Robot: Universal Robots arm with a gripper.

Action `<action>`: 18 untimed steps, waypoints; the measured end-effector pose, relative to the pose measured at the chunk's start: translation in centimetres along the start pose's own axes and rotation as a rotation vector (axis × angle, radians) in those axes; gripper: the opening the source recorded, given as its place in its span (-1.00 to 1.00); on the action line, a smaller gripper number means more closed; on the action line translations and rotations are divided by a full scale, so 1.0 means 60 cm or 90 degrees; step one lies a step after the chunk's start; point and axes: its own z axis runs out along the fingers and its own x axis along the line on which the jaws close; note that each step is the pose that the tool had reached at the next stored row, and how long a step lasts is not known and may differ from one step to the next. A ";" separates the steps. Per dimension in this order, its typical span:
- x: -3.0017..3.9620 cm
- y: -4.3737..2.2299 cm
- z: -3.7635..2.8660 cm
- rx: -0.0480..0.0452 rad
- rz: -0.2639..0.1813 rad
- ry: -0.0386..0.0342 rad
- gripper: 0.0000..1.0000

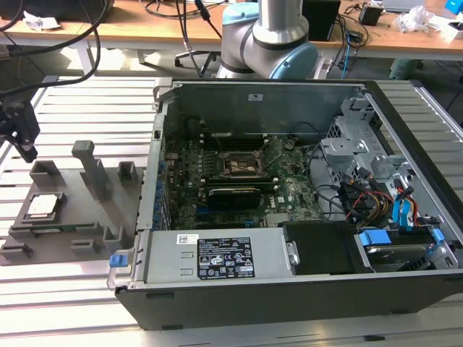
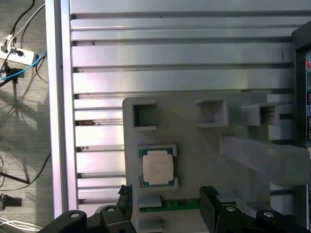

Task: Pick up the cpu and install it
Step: 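Pick up the cpu and move it towards the insertion slot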

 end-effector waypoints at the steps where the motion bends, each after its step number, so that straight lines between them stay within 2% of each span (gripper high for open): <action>1: 0.000 0.000 0.001 -0.0001 0.000 0.0000 0.33; 18: 0.000 0.000 0.014 -0.0010 0.000 0.0000 0.33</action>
